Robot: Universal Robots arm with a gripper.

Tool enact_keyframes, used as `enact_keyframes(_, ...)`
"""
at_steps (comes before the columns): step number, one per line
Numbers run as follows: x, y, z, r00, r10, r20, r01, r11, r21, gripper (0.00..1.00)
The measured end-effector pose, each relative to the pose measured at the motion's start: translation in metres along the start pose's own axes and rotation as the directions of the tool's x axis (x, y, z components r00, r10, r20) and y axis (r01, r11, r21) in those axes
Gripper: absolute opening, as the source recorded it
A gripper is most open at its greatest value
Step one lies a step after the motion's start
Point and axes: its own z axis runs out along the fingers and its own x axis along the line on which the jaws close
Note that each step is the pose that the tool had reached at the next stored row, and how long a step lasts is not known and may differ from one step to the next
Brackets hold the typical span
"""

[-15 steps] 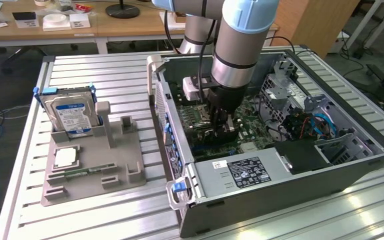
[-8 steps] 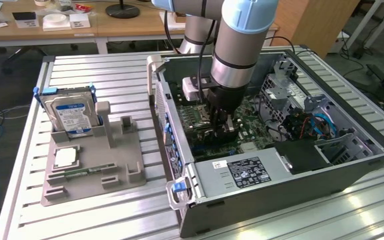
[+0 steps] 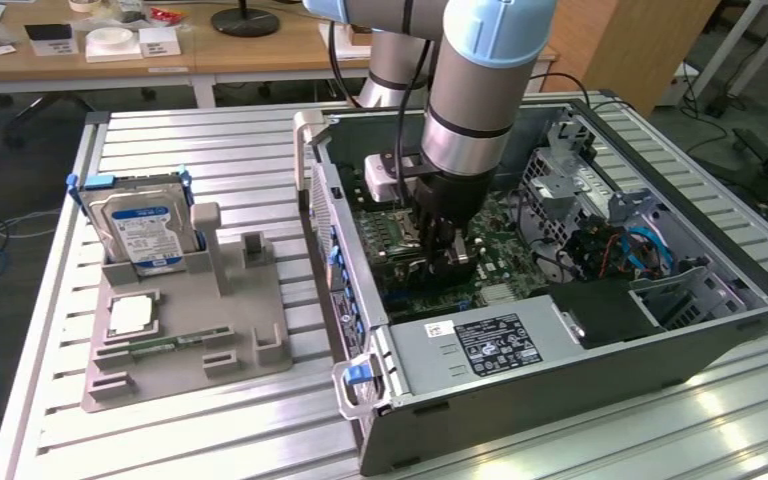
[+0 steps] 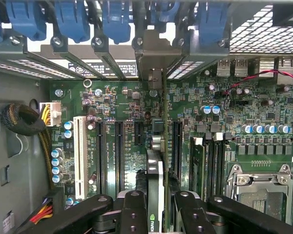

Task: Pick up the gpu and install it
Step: 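Insert the gpu into the slot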

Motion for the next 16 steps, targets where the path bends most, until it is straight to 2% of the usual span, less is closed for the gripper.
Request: enact_keyframes(16, 0.0000, 0.0001, 0.0004, 1.0000, 0.000, -0.0001, 0.000, 1.0000, 0.0000, 0.26)
